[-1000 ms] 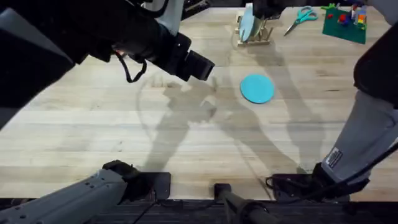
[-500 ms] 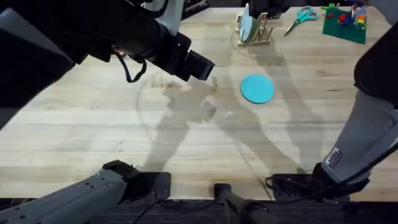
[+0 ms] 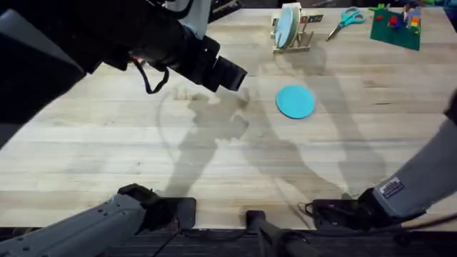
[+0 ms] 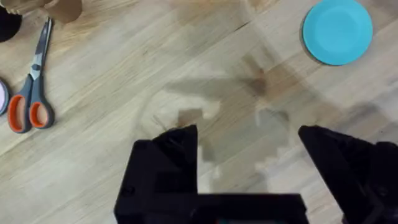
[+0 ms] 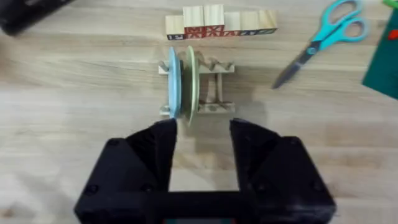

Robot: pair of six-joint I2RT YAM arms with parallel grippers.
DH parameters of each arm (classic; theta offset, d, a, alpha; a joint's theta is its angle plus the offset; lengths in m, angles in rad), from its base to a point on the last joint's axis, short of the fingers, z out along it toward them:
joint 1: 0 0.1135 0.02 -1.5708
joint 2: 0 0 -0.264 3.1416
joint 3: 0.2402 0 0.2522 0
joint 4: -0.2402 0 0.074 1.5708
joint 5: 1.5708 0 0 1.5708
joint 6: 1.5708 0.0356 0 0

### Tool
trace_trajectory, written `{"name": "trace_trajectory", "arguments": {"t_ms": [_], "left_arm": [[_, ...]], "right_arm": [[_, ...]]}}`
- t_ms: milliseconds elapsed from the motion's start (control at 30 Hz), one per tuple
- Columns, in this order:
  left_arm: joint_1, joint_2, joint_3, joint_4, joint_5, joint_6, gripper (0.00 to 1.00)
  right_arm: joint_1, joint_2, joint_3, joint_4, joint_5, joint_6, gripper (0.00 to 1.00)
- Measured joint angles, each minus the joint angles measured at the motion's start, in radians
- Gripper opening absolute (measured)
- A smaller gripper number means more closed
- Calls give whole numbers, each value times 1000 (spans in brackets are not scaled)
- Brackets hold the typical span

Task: Pick up the plates from the table one by one and place each into a slot on the dish rack.

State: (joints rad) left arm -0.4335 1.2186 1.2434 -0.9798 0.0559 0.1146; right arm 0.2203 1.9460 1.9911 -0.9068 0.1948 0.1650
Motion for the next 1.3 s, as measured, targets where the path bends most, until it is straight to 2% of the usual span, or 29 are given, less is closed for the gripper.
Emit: {"name": "trace_trajectory", "arguments": {"t_ms": [67,167,233,500,733,933,967,1000,1100,1300], "left_arm": [[0,0,0,0,0,0,993],[0,0,0,0,0,0,993],[0,0,0,0,0,0,992],[0,0,0,0,0,0,993],[0,0,0,0,3,0,992],[0,0,0,15,62,0,993],[0,0,0,18,75,0,992],[0,0,0,30,127,-1,994],[0,0,0,51,172,-8,993],[0,0,0,116,238,-90,993]], "right_arm": [[0,-42,4,-32,0,-1,625],[0,-95,5,-87,0,4,940],[0,-124,5,-122,0,3,991],[-4,-254,5,-270,0,-9,996],[-50,-388,5,-399,0,-9,996],[-75,-485,-25,-477,0,-8,996],[-81,-505,-48,-481,0,-8,996],[-109,-564,-139,-511,0,-7,995],[-157,-619,-256,-528,-3,8,995],[-282,-745,-480,-487,-103,21,993]]}}
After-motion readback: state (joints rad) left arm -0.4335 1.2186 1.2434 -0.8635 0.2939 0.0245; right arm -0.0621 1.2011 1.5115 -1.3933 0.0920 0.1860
